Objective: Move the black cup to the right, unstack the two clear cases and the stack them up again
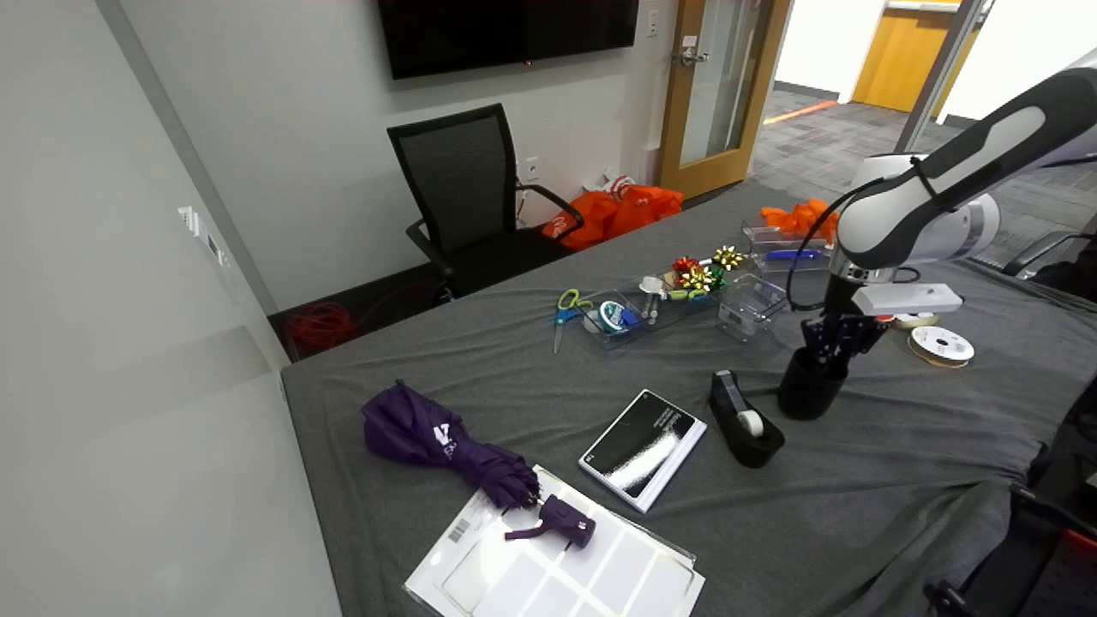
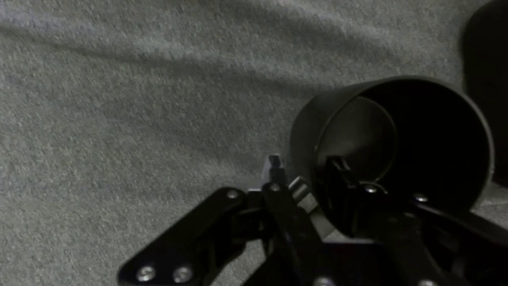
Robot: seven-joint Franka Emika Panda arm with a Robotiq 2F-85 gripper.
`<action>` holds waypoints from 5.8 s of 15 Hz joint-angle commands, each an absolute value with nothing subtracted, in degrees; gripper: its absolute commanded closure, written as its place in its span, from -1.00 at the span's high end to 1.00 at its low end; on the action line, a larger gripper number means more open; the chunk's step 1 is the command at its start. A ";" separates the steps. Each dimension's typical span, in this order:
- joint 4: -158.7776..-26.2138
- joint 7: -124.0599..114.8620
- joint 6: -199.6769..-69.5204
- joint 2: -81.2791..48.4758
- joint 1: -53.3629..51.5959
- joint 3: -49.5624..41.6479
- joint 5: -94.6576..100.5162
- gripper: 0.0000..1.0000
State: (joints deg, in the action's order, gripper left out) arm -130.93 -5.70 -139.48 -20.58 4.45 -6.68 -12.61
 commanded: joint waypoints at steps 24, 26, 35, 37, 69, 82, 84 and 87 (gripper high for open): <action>-135.58 6.27 -129.71 0.66 10.82 -12.87 7.26 -0.96; -134.98 8.51 -130.87 0.16 12.26 -14.17 8.68 -0.96; -131.79 16.98 -135.80 -6.42 15.93 -16.85 8.13 -0.96; -131.13 15.55 -138.45 -8.05 16.10 -16.83 9.13 -0.96; -116.66 18.47 -141.42 -28.25 24.34 -11.73 -3.88 -0.96; -120.09 25.23 -141.78 -23.33 26.54 -11.43 -3.17 0.74; -121.11 26.95 -140.82 -21.36 26.73 -11.36 -3.39 0.97; -122.24 28.19 -138.18 -18.32 26.25 -11.48 -3.95 1.00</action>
State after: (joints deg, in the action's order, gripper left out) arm -119.30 25.52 -140.93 -22.95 25.24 -12.66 -2.85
